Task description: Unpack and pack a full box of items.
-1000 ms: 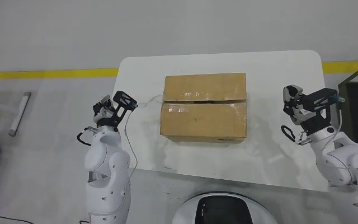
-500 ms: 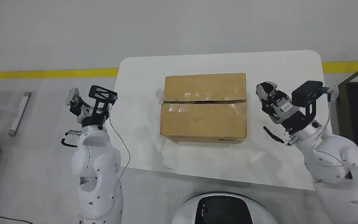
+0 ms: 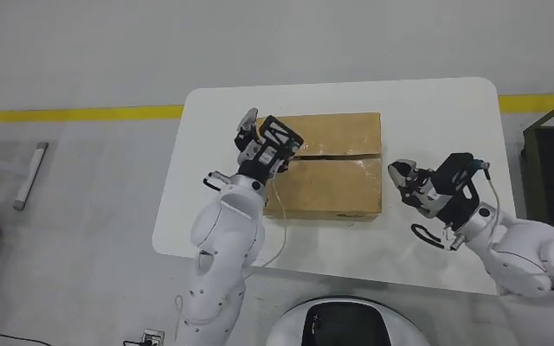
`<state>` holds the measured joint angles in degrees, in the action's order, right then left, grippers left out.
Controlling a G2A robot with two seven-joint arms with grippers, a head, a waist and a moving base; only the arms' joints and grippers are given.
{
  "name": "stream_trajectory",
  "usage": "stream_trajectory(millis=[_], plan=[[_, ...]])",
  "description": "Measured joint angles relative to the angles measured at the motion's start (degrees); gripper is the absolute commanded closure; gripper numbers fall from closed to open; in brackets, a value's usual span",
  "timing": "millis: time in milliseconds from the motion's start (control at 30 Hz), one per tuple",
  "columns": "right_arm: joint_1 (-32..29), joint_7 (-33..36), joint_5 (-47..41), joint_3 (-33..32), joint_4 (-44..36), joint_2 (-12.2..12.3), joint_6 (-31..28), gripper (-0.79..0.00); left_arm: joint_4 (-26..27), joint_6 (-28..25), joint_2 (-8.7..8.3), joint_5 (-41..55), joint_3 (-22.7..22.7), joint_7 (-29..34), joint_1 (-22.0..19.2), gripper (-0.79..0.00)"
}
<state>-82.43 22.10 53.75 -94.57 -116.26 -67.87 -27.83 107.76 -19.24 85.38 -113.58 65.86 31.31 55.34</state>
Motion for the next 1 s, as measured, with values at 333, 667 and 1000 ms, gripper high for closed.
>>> stream_trajectory(millis=[333,667,1000], plan=[[-1.69,-1.57,3.93,-6.03,0.89,0.57,4.83,0.0,-5.9,-5.38,1.14,3.47,-8.71,1.13,-3.52,-0.785],[-3.05,-2.64,3.91,-7.01,0.19,0.83,5.94,0.0,-10.38,-9.14,0.25,-7.94,-8.57,-0.31,-5.94,-0.785],[-3.11,-3.25,3.98,-7.21,0.43,1.12,5.92,0.0,-18.01,-1.78,0.28,-15.99,-7.17,-6.93,-12.41,-0.785]])
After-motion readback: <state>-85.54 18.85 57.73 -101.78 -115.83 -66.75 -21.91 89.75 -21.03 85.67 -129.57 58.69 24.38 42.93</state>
